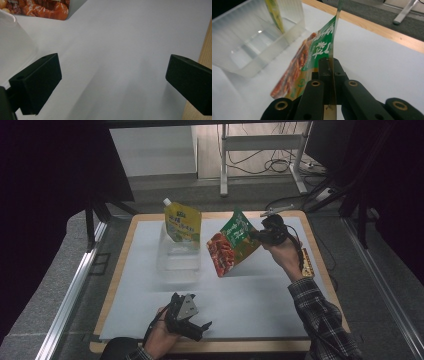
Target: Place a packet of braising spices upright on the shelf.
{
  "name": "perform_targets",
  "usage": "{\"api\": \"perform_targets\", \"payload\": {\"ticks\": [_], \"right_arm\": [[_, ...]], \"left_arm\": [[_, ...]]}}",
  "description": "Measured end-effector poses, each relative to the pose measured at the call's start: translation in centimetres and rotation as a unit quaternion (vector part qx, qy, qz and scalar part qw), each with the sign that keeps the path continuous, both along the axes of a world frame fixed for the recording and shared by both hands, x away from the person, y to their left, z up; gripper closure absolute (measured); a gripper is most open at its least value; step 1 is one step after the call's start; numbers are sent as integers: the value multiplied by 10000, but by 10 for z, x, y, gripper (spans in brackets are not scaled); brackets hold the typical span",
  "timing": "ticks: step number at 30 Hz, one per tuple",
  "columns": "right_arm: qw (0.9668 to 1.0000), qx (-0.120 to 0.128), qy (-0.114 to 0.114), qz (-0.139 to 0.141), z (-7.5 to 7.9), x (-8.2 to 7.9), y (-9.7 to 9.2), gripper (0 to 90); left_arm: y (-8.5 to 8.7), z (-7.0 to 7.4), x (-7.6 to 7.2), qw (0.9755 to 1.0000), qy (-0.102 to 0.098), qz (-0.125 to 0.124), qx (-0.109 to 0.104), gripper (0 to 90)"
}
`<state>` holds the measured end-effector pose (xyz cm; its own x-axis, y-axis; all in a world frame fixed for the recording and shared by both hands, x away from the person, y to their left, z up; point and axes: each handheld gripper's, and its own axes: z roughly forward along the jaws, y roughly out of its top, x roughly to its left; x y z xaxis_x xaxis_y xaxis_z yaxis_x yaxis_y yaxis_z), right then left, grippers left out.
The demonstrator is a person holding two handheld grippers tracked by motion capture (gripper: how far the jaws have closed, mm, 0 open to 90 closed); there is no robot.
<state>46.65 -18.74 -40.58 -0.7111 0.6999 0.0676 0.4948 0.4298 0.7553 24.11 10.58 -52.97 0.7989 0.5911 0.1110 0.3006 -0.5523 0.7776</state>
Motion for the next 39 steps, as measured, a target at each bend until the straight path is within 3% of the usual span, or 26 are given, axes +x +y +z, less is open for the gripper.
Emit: {"api": "perform_targets", "payload": {"ticks": [13,18,26,39], "right_arm": [[9987,-196,-252,408,38,-7,28,894],[9977,-251,-329,535,47,-10,33,894],[9955,-537,-494,603,58,-16,43,894],[9938,-434,-549,868,76,-26,43,894]], "left_arm": [[-1,0,-1,10000,-6,-17,11,0],[-1,0,-1,10000,-12,-14,10,1],[0,1,-1,10000,-29,-29,-7,1],[0,2,0,10000,-19,30,-79,3]]}}
